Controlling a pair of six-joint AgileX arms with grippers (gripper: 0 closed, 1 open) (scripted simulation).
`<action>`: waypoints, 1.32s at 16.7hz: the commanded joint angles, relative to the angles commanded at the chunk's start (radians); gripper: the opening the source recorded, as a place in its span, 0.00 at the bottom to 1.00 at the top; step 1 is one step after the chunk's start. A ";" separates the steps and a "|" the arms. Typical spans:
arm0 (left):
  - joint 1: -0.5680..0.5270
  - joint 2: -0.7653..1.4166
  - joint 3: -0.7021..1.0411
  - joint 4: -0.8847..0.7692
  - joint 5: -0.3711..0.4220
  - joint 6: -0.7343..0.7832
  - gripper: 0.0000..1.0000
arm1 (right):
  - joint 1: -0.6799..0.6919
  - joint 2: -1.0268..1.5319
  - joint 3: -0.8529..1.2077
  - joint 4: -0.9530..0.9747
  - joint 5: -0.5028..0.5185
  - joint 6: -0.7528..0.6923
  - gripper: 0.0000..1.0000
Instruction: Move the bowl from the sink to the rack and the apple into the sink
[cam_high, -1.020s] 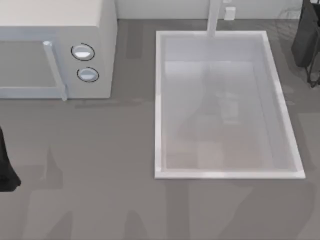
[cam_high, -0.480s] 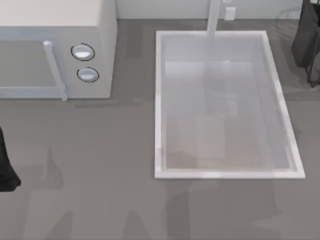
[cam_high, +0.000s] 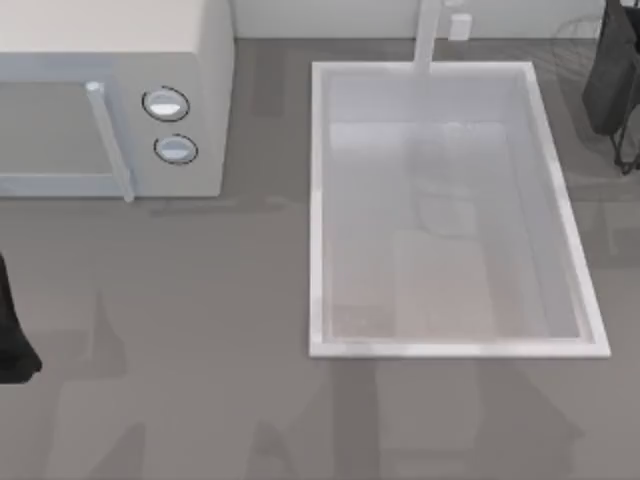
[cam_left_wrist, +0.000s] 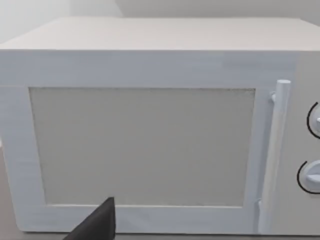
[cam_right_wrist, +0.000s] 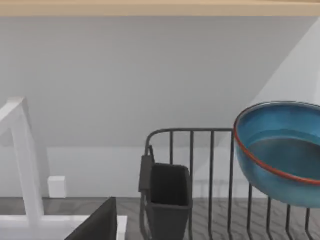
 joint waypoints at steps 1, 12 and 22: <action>0.000 0.000 0.000 0.000 0.000 0.000 1.00 | 0.016 -0.093 -0.051 -0.042 0.014 0.000 1.00; 0.000 0.000 0.000 0.000 0.000 0.000 1.00 | 0.128 -0.753 -0.410 -0.341 0.118 -0.009 1.00; 0.000 0.000 0.000 0.000 0.000 0.000 1.00 | 0.129 -0.757 -0.413 -0.343 0.119 -0.009 1.00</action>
